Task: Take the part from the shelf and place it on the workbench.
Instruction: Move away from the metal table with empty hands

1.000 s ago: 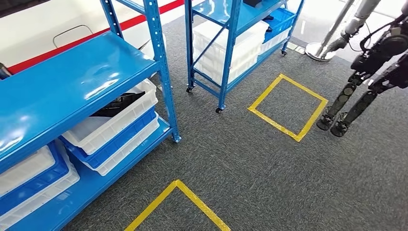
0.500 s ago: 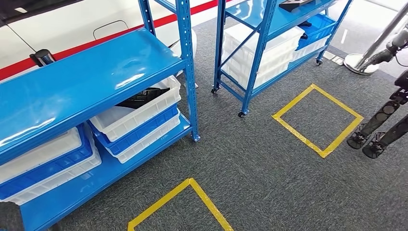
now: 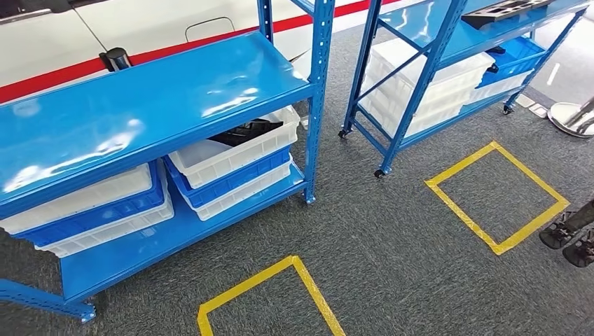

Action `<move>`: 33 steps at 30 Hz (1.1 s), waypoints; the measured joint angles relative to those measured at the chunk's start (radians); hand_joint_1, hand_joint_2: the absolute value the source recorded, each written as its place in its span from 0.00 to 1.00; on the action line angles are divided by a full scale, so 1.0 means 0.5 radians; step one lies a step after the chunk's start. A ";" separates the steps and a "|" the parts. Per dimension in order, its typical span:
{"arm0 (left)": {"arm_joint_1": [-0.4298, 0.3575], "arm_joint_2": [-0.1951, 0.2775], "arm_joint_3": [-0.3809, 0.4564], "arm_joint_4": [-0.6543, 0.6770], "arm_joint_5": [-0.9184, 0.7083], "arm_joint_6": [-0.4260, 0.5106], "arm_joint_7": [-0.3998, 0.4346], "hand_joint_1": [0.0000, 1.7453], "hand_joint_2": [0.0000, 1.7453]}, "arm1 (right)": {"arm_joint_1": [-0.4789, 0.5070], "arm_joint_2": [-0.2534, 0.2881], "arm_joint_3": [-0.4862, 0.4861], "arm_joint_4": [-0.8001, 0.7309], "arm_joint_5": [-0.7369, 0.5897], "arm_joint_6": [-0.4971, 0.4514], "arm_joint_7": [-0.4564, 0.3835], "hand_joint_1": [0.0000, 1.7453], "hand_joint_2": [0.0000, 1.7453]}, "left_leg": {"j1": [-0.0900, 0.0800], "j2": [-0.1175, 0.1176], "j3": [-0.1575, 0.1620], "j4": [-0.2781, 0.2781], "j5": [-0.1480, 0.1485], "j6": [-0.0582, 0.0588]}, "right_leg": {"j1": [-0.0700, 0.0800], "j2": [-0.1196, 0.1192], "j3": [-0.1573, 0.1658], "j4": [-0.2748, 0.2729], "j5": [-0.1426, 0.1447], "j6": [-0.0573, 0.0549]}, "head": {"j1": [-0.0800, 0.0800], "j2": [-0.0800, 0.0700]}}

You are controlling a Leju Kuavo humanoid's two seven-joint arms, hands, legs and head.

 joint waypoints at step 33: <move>-0.010 0.004 0.000 0.000 -0.026 0.000 -0.005 0.00 0.00 | 0.000 -0.020 -0.064 0.001 0.010 -0.019 -0.001 0.00 0.00 | 0.009 -0.053 -0.012 -0.010 0.024 0.028 | -0.011 0.138 -0.130 0.289 -0.138 -0.025 | 0.004 0.000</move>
